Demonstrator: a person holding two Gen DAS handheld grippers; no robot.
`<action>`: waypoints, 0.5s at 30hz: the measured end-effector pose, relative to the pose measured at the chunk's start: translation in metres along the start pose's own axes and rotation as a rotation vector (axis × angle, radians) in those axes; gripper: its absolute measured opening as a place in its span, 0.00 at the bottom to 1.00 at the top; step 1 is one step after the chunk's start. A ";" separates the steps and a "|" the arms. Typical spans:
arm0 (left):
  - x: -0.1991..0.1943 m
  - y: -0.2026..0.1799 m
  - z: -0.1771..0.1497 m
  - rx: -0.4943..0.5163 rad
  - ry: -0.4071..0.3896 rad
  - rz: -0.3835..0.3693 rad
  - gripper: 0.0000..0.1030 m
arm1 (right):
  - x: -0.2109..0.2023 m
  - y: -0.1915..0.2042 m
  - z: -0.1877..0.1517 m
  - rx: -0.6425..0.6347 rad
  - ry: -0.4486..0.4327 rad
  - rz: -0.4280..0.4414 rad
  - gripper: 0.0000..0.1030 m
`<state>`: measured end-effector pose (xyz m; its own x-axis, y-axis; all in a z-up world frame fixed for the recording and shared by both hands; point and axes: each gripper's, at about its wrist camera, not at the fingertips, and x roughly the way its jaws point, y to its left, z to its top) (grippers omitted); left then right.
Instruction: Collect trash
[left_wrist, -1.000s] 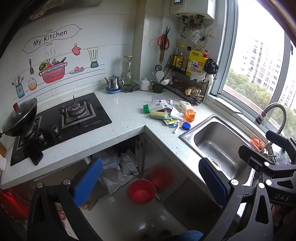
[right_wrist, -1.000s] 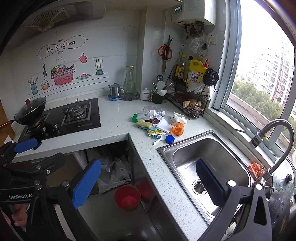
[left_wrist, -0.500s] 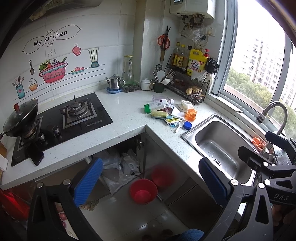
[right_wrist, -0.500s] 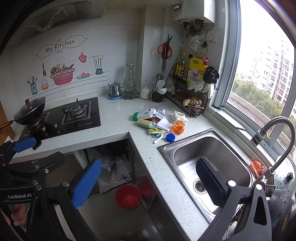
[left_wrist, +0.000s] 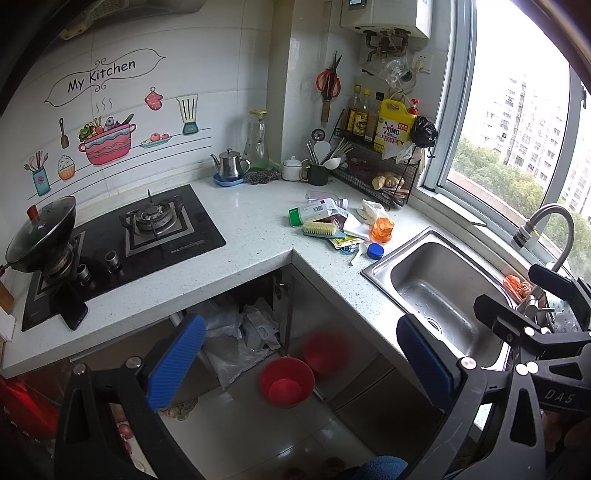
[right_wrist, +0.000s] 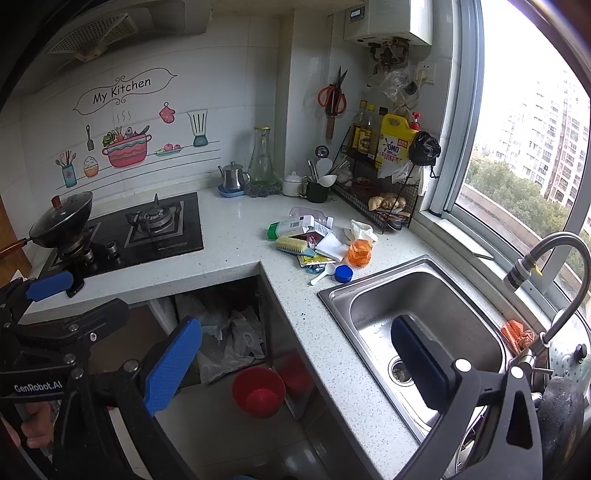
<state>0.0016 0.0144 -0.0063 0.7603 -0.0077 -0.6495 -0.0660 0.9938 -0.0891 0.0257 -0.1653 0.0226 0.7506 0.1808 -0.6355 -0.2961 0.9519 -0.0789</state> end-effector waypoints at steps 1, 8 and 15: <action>0.001 0.000 0.000 0.001 0.001 0.000 1.00 | 0.000 0.000 0.000 0.001 0.001 0.000 1.00; 0.003 0.000 0.000 0.004 0.002 -0.004 1.00 | 0.002 0.001 0.001 0.000 0.006 -0.001 1.00; 0.008 -0.003 0.003 0.019 0.002 0.005 1.00 | 0.004 -0.001 0.002 0.003 0.008 -0.002 1.00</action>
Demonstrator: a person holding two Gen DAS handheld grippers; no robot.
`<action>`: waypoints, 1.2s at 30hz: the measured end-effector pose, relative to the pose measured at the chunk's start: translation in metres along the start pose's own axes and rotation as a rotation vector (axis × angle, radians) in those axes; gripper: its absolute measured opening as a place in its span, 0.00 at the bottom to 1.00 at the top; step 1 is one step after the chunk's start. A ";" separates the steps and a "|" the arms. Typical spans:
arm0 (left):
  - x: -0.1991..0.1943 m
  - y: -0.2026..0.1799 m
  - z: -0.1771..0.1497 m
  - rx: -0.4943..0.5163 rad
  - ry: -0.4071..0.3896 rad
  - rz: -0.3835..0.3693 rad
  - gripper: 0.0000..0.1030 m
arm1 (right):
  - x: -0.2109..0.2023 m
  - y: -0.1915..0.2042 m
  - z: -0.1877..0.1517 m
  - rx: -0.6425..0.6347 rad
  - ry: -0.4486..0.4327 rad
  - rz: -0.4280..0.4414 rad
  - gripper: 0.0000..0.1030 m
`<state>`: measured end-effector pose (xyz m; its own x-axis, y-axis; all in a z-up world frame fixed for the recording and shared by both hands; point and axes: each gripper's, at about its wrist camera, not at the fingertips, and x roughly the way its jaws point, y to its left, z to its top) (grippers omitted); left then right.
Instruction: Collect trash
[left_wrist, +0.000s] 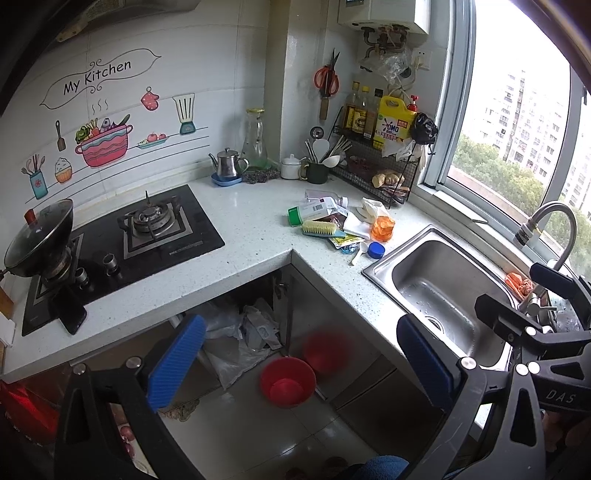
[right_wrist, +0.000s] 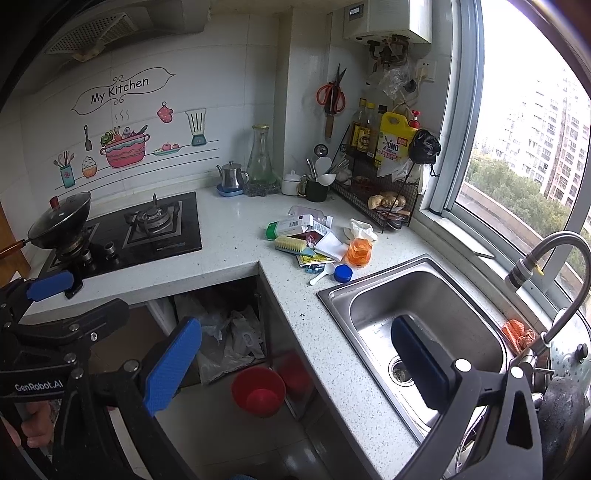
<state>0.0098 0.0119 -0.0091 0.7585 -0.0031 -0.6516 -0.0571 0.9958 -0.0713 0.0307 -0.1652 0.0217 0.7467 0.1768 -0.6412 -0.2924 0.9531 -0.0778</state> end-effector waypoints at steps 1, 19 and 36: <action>0.000 0.000 0.001 0.006 -0.004 0.000 1.00 | 0.001 -0.001 0.000 0.003 0.001 0.001 1.00; 0.076 0.004 0.066 0.019 0.037 -0.055 1.00 | 0.053 -0.039 0.036 0.049 0.020 -0.021 1.00; 0.274 -0.032 0.174 0.091 0.211 -0.077 1.00 | 0.236 -0.135 0.110 0.106 0.210 -0.031 1.00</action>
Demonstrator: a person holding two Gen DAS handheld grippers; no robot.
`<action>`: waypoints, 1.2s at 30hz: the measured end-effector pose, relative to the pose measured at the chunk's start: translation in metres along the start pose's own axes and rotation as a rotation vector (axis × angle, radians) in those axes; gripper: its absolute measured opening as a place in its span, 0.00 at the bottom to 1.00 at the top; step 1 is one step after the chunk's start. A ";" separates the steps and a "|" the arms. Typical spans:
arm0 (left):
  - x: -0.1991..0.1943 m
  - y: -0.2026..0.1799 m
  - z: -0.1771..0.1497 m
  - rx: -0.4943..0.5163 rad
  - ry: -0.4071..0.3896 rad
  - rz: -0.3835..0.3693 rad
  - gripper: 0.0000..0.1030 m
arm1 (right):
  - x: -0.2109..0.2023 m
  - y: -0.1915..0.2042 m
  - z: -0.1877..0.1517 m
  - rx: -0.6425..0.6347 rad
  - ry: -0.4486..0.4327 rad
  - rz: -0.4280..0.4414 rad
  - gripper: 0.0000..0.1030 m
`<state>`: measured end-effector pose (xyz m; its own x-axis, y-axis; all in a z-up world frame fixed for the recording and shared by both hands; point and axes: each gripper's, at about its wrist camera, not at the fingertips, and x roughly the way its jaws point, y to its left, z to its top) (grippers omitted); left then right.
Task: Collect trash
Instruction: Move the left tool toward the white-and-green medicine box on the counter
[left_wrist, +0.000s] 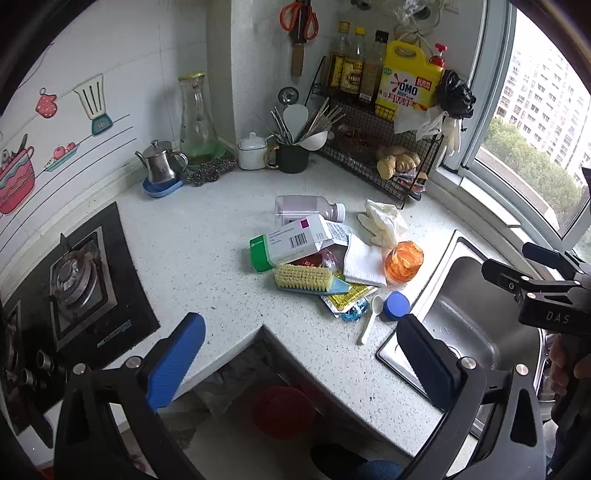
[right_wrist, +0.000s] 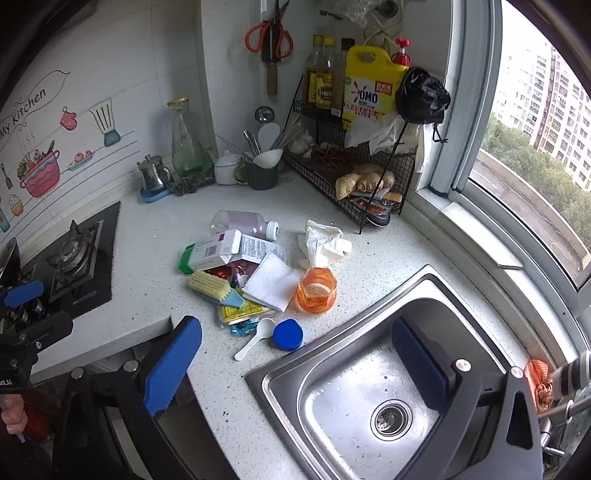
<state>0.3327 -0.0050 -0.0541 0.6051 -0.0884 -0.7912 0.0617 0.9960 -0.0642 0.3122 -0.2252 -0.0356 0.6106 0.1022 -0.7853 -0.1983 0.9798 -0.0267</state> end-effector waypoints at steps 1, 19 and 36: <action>0.012 -0.001 0.007 0.001 0.012 0.005 1.00 | 0.012 -0.005 0.004 0.002 0.021 0.003 1.00; 0.146 0.006 0.045 0.005 0.227 0.034 1.00 | 0.186 -0.042 0.025 0.044 0.333 0.016 1.00; 0.177 0.027 0.066 0.109 0.265 -0.034 1.00 | 0.195 -0.047 0.030 0.094 0.331 -0.005 0.61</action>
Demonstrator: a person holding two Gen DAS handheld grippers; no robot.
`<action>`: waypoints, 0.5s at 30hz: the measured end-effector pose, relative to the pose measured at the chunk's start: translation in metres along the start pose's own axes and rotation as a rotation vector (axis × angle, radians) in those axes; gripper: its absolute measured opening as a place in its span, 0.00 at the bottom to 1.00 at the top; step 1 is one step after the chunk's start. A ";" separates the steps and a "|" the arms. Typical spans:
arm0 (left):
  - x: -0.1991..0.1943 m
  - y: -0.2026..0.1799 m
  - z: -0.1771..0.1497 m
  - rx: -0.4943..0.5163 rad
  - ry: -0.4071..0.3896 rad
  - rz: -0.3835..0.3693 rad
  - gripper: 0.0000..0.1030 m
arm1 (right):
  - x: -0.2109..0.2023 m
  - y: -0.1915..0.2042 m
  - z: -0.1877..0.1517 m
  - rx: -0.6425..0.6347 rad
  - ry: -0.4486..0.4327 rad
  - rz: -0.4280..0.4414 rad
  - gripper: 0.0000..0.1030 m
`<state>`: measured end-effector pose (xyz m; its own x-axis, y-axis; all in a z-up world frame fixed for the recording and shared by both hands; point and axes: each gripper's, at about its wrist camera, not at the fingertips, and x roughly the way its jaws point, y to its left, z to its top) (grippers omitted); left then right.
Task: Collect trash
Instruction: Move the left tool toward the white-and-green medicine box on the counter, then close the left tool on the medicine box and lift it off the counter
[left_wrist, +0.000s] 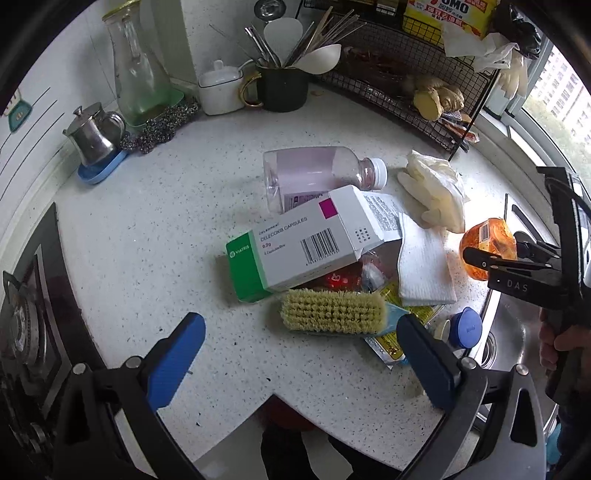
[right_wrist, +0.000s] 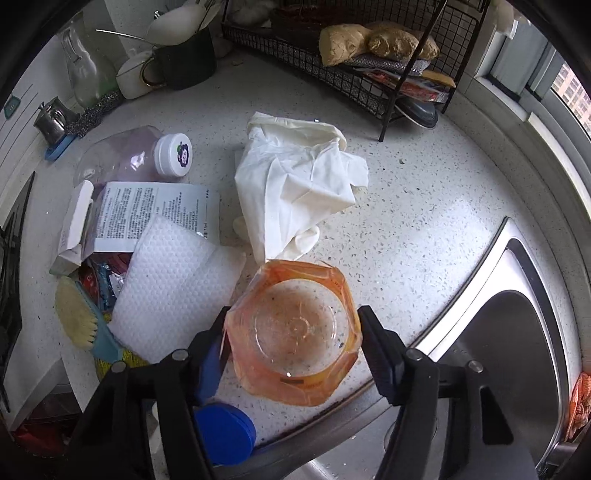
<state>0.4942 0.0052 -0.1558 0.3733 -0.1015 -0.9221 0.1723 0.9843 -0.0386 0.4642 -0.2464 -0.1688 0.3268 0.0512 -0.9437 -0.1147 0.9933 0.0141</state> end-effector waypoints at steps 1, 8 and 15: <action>0.001 0.002 0.004 0.022 -0.002 -0.002 1.00 | -0.008 0.001 0.000 0.010 -0.011 -0.003 0.61; 0.016 0.019 0.035 0.231 0.007 -0.057 1.00 | -0.046 0.019 -0.006 0.125 -0.020 -0.008 0.61; 0.045 0.014 0.045 0.568 0.010 -0.185 1.00 | -0.049 0.079 -0.018 0.141 -0.016 -0.054 0.61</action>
<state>0.5545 0.0077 -0.1804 0.2826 -0.2600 -0.9233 0.6949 0.7190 0.0102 0.4223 -0.1725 -0.1279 0.3436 -0.0025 -0.9391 0.0363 0.9993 0.0107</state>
